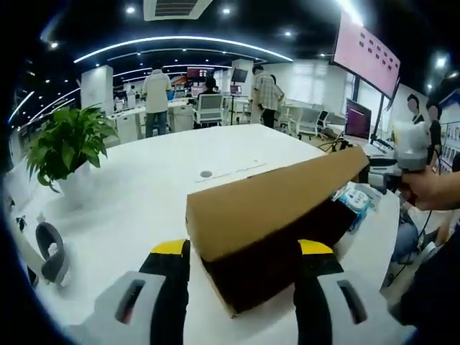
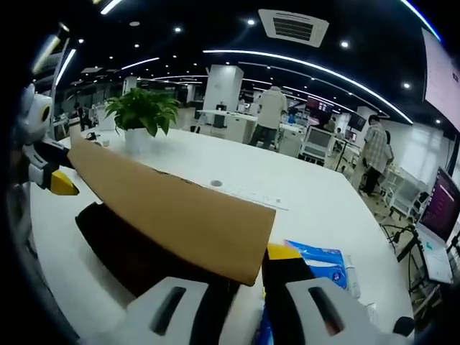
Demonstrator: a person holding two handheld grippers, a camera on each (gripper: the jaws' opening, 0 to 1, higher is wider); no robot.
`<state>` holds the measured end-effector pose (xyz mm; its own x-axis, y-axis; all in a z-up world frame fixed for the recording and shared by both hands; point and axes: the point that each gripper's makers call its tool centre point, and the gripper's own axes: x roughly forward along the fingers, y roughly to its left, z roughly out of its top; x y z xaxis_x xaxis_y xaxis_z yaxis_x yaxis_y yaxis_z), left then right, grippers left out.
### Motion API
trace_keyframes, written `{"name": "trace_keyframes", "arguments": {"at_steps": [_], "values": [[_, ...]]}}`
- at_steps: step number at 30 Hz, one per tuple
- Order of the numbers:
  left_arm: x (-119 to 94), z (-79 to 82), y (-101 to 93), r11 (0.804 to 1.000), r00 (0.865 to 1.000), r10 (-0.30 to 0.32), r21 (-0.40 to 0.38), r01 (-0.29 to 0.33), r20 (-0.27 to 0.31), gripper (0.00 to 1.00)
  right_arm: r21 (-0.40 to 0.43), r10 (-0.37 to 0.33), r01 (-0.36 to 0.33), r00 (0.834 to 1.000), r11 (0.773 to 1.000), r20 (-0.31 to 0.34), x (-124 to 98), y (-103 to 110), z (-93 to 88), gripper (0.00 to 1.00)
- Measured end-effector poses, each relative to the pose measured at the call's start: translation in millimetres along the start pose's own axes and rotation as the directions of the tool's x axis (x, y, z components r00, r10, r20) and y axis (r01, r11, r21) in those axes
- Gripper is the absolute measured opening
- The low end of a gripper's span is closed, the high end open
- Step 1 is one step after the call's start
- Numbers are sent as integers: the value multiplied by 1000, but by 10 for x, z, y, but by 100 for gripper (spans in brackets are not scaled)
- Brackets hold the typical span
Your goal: Operate the shoe box by opening the lid, removing the specified soft item, and placing it in the target area until the item is outside and the box remains undamaged.
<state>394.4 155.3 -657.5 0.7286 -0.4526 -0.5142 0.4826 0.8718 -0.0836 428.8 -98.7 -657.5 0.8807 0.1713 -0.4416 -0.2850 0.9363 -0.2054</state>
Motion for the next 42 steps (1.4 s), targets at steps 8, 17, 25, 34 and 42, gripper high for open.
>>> {"name": "trace_keyframes", "arguments": {"at_steps": [8, 17, 25, 34, 42], "values": [[-12, -10, -13, 999, 1000, -11, -33, 11, -2, 57, -7, 13, -13, 1000, 1000, -6, -13, 29, -44, 15], [37, 31, 5, 998, 1000, 7, -67, -8, -5, 58, -21, 67, -67, 998, 998, -20, -36, 146, -93, 27], [38, -13, -12, 999, 1000, 3, -52, -4, -18, 59, -15, 102, -102, 995, 995, -19, -100, 237, -123, 38], [43, -83, -30, 998, 1000, 3, -60, -5, -29, 59, 22, 124, -123, 992, 992, -29, -110, 292, -157, 43], [56, -218, -55, 999, 999, 20, -26, -21, -29, 58, 42, 129, -127, 990, 991, -60, -123, 342, -303, 43]]}}
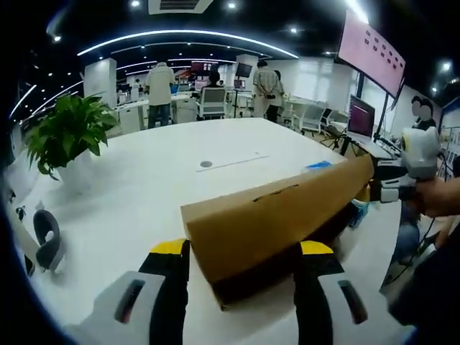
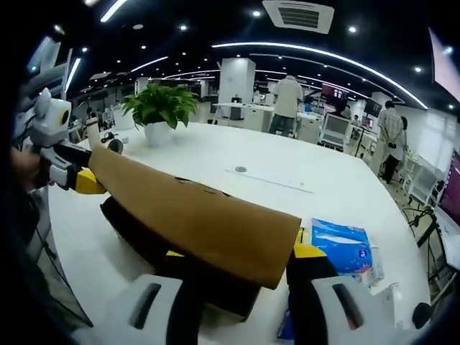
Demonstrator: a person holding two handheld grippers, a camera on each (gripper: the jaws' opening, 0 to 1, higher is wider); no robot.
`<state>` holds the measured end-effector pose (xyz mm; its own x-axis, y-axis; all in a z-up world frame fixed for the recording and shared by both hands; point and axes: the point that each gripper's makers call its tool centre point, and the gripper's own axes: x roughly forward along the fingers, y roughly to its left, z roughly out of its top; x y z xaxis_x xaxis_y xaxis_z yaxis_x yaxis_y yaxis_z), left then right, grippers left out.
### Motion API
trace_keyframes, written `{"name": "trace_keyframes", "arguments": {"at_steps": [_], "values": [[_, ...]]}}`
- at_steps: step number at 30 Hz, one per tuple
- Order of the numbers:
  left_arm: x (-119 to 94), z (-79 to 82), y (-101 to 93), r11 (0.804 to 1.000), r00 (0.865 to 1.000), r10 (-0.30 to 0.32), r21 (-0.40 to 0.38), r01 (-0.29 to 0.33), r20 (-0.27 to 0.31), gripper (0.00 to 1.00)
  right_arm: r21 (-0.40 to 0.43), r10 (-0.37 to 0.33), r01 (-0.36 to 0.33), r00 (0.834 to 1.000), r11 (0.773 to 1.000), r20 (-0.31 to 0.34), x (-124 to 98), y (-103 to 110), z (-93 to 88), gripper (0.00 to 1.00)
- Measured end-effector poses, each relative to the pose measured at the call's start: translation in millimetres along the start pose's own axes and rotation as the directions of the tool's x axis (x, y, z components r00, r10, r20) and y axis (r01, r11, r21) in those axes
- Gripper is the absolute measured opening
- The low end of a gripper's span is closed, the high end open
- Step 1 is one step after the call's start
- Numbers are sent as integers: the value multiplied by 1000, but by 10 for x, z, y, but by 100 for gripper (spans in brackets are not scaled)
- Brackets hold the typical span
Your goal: Operate the shoe box by opening the lid, removing the specified soft item, and placing it in the target area until the item is outside and the box remains undamaged.
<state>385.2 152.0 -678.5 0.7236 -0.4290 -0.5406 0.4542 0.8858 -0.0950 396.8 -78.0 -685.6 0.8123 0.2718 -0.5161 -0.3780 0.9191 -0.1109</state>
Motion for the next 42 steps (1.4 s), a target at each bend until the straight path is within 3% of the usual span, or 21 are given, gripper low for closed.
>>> {"name": "trace_keyframes", "arguments": {"at_steps": [12, 25, 42], "values": [[30, -82, -14, 1000, 1000, -14, 5, 14, -11, 60, -21, 34, -34, 999, 999, -15, 28, 64, -66, 50], [62, -207, -60, 999, 998, -35, 7, 35, -44, 64, -19, 61, -62, 997, 998, -50, 53, 126, -236, 53], [82, -265, -71, 999, 998, -30, 20, 32, -60, 65, 12, 95, -94, 992, 995, -82, 77, 151, -323, 55]]}}
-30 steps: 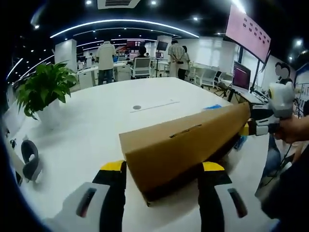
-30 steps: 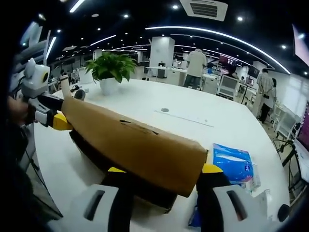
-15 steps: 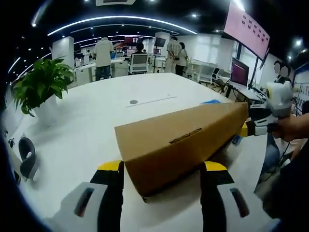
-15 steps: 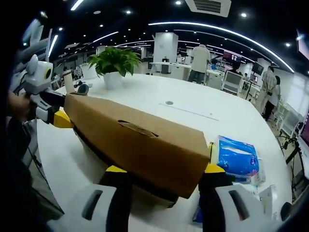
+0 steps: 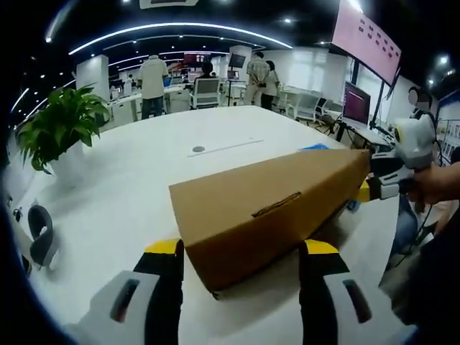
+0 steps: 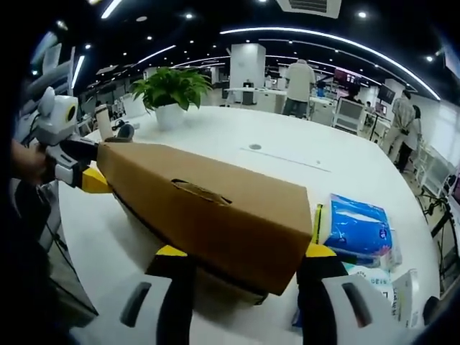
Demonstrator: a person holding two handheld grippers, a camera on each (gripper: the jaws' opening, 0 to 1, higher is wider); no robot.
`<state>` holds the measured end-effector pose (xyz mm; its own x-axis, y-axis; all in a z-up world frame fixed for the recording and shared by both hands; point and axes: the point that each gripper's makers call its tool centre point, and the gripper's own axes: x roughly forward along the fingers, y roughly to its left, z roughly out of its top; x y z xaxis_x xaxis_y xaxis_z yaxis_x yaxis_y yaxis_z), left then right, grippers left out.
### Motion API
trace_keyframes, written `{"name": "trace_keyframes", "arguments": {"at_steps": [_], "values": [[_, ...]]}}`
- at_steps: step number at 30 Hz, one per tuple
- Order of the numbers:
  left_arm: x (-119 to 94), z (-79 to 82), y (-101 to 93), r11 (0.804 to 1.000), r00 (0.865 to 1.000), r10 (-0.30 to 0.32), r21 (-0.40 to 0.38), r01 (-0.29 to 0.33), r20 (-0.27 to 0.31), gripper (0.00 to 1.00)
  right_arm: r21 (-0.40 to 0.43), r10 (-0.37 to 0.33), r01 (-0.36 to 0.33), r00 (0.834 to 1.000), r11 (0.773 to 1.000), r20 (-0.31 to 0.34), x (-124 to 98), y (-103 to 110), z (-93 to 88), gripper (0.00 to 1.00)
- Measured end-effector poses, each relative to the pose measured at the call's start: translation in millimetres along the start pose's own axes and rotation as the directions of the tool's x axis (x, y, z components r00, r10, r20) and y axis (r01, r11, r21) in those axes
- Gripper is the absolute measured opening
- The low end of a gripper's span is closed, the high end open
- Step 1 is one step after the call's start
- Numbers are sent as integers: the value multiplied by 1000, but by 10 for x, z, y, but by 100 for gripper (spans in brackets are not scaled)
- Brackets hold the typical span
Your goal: Operate the shoe box by opening the lid, removing the specified soft item, and placing it in the target area until the item is outside and the box remains undamaged.
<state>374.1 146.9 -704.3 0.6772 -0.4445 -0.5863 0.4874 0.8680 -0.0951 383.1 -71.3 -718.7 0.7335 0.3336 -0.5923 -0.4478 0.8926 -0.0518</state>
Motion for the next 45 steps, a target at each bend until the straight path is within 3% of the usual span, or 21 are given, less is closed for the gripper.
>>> {"name": "trace_keyframes", "arguments": {"at_steps": [9, 29, 42, 45], "values": [[11, -59, -11, 1000, 1000, -6, -13, 6, -13, 65, 9, 13, -12, 1000, 1000, -26, 19, 36, -67, 57], [-41, -160, -58, 990, 1000, -12, -140, 11, -11, 65, 31, 36, -34, 998, 999, -46, -22, 135, -148, 65], [-101, -254, -119, 984, 1000, -17, -179, 15, -13, 67, -5, 49, -49, 998, 999, -40, -140, 235, -188, 69], [-118, -256, -134, 982, 1000, -16, -189, 15, -6, 67, 28, 57, -56, 998, 998, -27, -163, 247, -184, 70]]}}
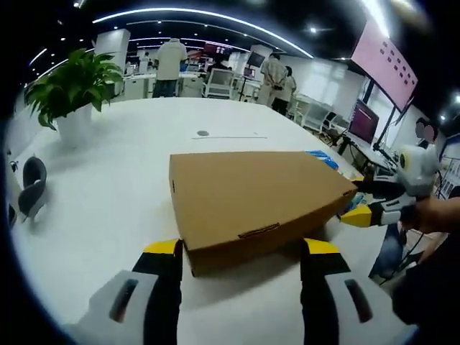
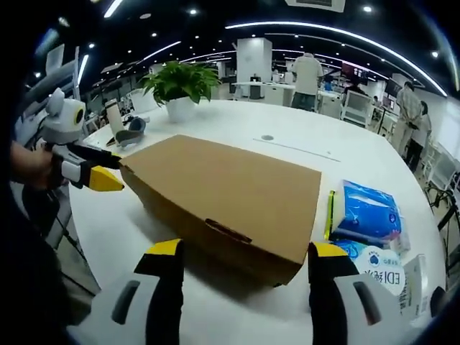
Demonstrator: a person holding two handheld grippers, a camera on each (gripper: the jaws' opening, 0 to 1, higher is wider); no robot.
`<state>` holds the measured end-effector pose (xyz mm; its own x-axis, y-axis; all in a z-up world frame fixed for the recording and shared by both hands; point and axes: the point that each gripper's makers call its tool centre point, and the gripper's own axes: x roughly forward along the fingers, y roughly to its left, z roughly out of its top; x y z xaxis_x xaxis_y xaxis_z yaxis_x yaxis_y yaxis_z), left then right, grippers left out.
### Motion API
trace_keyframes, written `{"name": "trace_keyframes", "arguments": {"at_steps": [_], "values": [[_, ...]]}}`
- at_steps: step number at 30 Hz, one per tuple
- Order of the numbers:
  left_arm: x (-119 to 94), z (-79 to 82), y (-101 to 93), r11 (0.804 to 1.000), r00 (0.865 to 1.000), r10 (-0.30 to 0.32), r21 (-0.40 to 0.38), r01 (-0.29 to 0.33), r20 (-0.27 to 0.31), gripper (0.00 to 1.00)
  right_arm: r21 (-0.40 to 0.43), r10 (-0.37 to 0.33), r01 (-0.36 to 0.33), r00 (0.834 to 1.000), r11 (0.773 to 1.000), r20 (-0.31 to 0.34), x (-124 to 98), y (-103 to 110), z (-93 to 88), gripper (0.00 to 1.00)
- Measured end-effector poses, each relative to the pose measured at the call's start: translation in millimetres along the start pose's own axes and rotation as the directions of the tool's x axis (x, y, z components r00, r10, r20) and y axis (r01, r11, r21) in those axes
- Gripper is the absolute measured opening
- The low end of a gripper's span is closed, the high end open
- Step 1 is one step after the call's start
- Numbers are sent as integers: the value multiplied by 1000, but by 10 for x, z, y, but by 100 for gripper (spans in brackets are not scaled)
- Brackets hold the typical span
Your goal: Operate the shoe box by opening the lid, removing the specified soft item, and placing it in the target area until the item is outside and the box remains undamaged.
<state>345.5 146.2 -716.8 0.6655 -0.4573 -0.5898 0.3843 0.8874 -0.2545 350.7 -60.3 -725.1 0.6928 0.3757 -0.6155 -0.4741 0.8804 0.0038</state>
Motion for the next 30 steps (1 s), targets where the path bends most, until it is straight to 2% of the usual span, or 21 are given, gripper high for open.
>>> {"name": "trace_keyframes", "arguments": {"at_steps": [4, 6, 7, 9, 12, 13, 14, 15, 16, 17, 19, 20, 21, 23, 24, 25, 28, 30], "values": [[-46, 10, -10, 1000, 1000, 7, -15, -6, 15, 66, 119, 21, -26, 999, 993, 43, -16, 25, 33, 72], [-105, 102, 105, 997, 994, 78, -5, -78, 75, 61, 234, 36, -54, 996, 971, 79, -25, 28, 76, 74], [-123, 112, 115, 996, 993, 84, -6, -84, 80, 60, 278, 34, -58, 995, 959, 92, -31, 13, 93, 77], [-144, 137, 109, 996, 993, 79, -56, -74, 90, 63, 411, 18, -74, 990, 909, 139, -42, -58, 146, 79], [-120, 140, 87, 987, 994, 47, -160, -31, 99, 69, 543, 4, -93, 987, 835, 163, -39, -132, 146, 81], [-112, 129, 88, 982, 994, 45, -187, -26, 97, 71, 559, -4, -92, 986, 824, 169, -38, -155, 149, 82], [-105, 122, 110, 973, 993, 50, -228, -26, 102, 73, 585, -13, -98, 983, 805, 184, -39, -174, 162, 82], [-100, 133, 143, 960, 991, 65, -277, -30, 118, 75, 613, -11, -111, 981, 783, 193, -38, -178, 169, 82], [-100, 144, 171, 939, 988, 74, -343, -24, 134, 75, 648, -6, -125, 980, 751, 197, -31, -174, 165, 82], [-99, 144, 222, 900, 985, 88, -436, -14, 149, 74, 666, -15, -124, 980, 736, 199, -28, -194, 160, 82], [-94, 144, 319, 846, 978, 121, -533, -12, 170, 74, 694, -22, -132, 978, 708, 209, -17, -209, 163, 82], [-88, 134, 370, 816, 974, 142, -578, -14, 177, 74, 703, -28, -130, 978, 699, 209, -6, -223, 151, 83], [-73, 116, 399, 775, 972, 152, -633, -5, 179, 74, 705, -32, -129, 977, 697, 209, 2, -233, 144, 83], [-39, 94, 414, 718, 971, 150, -695, 22, 186, 75, 718, -44, -123, 977, 685, 210, 23, -253, 129, 83], [-25, 89, 423, 712, 970, 153, -702, 24, 188, 76, 724, -45, -124, 977, 679, 209, 32, -253, 125, 83], [-6, 101, 411, 720, 968, 144, -693, 38, 203, 78, 735, -42, -129, 977, 666, 210, 47, -247, 118, 83], [60, 105, 349, 721, 969, 123, -691, 60, 212, 84, 760, -46, -135, 976, 635, 211, 79, -254, 102, 83], [111, 79, 290, 736, 973, 109, -675, 59, 204, 87, 777, -40, -128, 980, 617, 193, 119, -257, 48, 81]]}}
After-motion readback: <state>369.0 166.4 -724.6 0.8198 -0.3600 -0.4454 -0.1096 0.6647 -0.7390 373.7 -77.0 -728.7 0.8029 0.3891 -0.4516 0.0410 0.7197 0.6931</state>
